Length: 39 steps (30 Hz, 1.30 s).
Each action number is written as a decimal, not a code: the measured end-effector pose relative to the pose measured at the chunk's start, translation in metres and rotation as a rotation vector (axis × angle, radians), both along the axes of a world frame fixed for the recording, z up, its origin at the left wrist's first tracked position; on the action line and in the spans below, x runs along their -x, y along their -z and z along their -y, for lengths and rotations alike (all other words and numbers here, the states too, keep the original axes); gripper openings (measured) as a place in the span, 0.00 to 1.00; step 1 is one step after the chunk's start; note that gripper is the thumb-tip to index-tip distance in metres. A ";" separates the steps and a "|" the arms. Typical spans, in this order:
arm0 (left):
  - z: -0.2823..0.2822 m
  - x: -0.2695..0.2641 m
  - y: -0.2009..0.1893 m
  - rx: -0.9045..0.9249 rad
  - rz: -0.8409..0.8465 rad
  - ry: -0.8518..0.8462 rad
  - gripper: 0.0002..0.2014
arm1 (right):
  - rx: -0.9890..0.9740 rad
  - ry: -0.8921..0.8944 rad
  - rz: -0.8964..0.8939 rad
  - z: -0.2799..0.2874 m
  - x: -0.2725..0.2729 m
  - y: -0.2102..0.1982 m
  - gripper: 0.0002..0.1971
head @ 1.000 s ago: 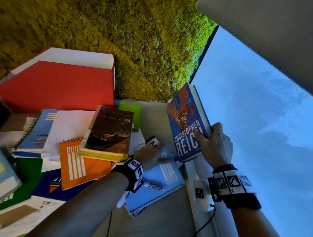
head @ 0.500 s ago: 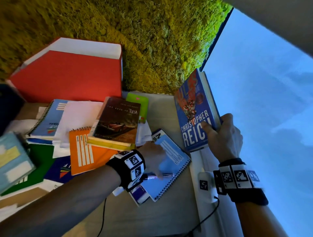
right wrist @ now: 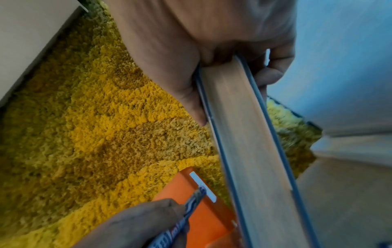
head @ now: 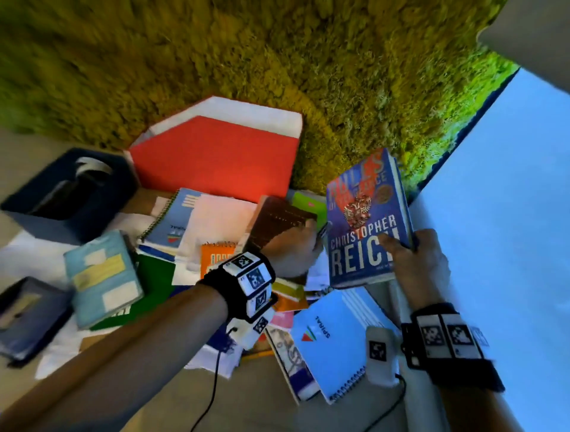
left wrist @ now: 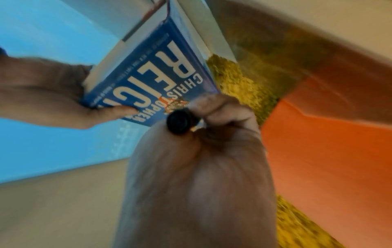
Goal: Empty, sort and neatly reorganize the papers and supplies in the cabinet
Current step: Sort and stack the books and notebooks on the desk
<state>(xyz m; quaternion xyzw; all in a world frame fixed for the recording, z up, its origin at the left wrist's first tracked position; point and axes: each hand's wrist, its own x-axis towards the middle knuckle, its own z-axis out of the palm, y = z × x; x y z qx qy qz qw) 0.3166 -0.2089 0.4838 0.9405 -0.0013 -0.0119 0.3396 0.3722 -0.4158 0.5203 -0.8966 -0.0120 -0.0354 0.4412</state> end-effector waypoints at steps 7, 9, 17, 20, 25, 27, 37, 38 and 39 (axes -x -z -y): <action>-0.148 0.053 -0.033 -0.045 0.178 -0.465 0.15 | -0.218 -0.203 -0.080 -0.099 0.027 -0.014 0.17; -0.200 0.069 -0.035 0.119 0.201 -0.608 0.14 | -0.293 -0.228 -0.095 -0.128 0.033 -0.009 0.19; -0.386 0.125 -0.044 0.185 0.336 -0.901 0.06 | -0.151 -0.330 -0.044 -0.218 0.064 -0.001 0.20; -0.436 0.140 -0.043 0.102 0.313 -0.810 0.08 | -0.037 -0.366 0.004 -0.243 0.078 0.002 0.17; -0.447 0.147 -0.022 0.257 0.138 -0.382 0.06 | -0.078 -0.366 -0.064 -0.272 0.085 0.020 0.24; -0.445 0.144 -0.009 0.113 0.127 -0.318 0.05 | -0.073 -0.408 -0.075 -0.276 0.084 0.027 0.31; -0.428 0.152 0.016 -0.409 -0.317 -0.209 0.17 | 0.013 -0.378 -0.130 -0.272 0.084 0.025 0.33; -0.426 0.153 0.013 -0.393 -0.314 -0.224 0.18 | 0.021 -0.367 -0.118 -0.273 0.086 0.024 0.32; -0.424 0.152 0.009 -0.377 -0.305 -0.254 0.18 | 0.007 -0.365 -0.132 -0.272 0.087 0.022 0.31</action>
